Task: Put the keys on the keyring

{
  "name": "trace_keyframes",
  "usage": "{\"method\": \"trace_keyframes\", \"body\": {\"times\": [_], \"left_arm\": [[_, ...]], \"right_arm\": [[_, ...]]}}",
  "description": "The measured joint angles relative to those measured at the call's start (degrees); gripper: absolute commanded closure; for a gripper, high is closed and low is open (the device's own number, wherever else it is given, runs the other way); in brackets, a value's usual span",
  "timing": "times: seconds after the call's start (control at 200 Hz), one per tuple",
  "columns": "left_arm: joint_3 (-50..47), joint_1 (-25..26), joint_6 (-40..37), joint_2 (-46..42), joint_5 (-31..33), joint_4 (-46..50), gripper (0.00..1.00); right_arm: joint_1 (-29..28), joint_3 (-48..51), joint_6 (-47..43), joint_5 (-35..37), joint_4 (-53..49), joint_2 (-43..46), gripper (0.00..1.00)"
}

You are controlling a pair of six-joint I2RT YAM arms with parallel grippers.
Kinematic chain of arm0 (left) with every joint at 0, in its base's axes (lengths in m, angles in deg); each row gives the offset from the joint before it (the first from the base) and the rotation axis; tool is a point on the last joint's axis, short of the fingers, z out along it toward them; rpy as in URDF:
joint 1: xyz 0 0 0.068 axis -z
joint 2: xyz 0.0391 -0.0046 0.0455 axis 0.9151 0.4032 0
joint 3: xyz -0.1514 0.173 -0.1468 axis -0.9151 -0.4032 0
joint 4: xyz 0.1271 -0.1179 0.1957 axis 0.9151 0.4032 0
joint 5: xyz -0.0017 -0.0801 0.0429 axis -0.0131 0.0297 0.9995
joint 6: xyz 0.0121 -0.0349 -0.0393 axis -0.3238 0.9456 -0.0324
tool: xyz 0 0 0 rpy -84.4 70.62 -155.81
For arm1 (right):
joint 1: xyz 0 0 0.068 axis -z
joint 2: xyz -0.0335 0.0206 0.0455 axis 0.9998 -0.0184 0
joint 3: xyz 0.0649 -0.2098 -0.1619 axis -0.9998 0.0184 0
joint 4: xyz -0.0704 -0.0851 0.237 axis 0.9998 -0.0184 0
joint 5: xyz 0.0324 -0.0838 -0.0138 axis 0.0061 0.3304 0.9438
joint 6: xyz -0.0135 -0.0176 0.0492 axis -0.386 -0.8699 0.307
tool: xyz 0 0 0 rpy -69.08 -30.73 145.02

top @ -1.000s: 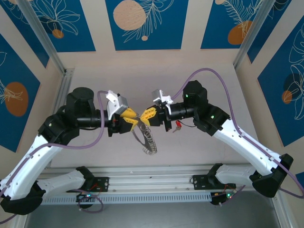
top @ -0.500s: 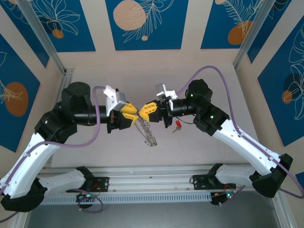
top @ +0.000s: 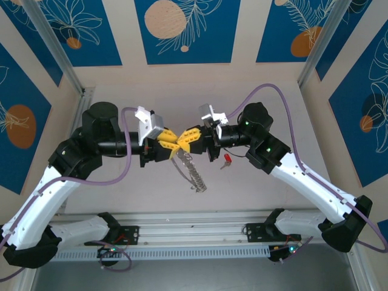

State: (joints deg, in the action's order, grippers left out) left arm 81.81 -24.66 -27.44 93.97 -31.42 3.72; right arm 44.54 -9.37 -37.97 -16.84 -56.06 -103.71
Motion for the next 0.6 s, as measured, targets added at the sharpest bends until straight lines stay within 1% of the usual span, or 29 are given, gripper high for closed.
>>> {"method": "trace_keyframes", "body": {"times": [0.03, 0.09, 0.17, 0.23, 0.3, 0.395, 0.46, 0.6], "left_arm": [[0.00, 0.00, -0.24, 0.00, -0.11, 0.04, 0.89], [0.00, -0.02, -0.74, -0.07, -0.11, 0.04, 0.93], [0.00, -0.02, -0.59, -0.11, -0.13, 0.04, 0.93], [0.00, -0.02, -0.59, -0.11, -0.13, 0.04, 0.89], [0.00, -0.02, -0.57, -0.11, -0.35, 0.04, 0.89], [0.00, -0.02, -0.55, -0.07, -0.55, 0.07, 0.91], [0.00, -0.02, -0.66, -0.07, -0.57, 0.09, 1.00], [0.00, -0.02, -1.01, -0.13, -0.72, 0.81, 1.00]], "right_arm": [[0.11, 0.09, 0.13, -0.02, 0.17, 0.00, 1.00], [0.24, 0.13, 0.28, -0.04, 0.33, 0.00, 1.00], [0.31, 0.15, 0.33, -0.09, 0.70, 0.02, 1.00], [0.28, 0.17, 0.33, -0.15, 0.90, 0.02, 1.00], [0.28, 0.17, 0.35, -0.33, 1.07, 0.02, 1.00], [0.28, 0.20, 0.35, -0.55, 1.11, 0.00, 1.00], [0.22, 0.22, 0.31, -0.63, 1.22, 0.00, 1.00], [-0.57, 0.22, -0.85, -0.59, 1.22, 0.00, 1.00]]}}
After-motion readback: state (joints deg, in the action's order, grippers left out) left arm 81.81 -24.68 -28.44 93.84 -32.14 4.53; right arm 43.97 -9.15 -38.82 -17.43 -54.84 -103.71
